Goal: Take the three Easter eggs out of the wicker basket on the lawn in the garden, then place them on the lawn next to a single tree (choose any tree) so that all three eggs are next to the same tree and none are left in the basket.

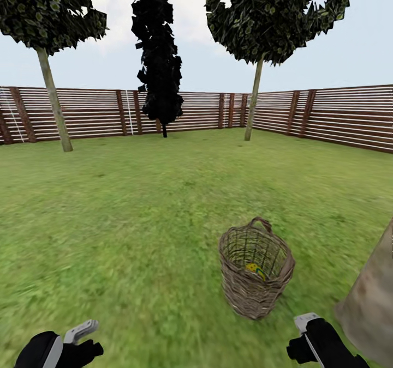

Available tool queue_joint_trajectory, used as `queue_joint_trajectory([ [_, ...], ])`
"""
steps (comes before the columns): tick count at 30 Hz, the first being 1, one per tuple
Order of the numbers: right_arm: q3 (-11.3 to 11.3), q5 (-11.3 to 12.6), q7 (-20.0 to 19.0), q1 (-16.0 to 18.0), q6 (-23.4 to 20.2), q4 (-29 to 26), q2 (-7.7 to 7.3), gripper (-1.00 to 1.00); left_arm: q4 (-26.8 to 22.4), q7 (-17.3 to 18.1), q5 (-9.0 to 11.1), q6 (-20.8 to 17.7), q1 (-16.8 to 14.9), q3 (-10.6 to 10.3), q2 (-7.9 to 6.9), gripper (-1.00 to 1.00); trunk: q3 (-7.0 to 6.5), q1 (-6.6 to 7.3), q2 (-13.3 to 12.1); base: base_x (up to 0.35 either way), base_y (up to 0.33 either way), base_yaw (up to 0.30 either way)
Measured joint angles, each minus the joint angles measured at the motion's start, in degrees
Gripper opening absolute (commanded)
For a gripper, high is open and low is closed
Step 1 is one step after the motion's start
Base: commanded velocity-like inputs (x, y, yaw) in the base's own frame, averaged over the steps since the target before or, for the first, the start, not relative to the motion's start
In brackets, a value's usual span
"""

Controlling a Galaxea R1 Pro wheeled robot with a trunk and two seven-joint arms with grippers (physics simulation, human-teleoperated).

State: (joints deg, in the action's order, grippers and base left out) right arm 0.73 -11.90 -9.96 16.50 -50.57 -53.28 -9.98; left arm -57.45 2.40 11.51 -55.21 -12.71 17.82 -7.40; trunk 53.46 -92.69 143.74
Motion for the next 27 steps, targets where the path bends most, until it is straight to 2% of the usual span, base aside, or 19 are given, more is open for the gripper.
queue_joint_trajectory([
  [19, -0.04, 0.01, -0.03, 0.00, 0.00, 0.08, 0.00, 1.00, 0.74, -0.08, -0.14, 0.09, 0.00, -0.25, 0.42, 1.00, -4.21, 0.49, -0.26, 0.000, 0.000, 0.000],
  [27, -0.17, 0.25, -0.15, 0.00, 0.00, 0.06, -0.50, 1.00, 1.12, 0.19, -0.13, -0.23, -0.07, -0.18, 0.16, 1.00, -5.99, 0.70, -0.36, 0.000, 0.000, 0.000],
])
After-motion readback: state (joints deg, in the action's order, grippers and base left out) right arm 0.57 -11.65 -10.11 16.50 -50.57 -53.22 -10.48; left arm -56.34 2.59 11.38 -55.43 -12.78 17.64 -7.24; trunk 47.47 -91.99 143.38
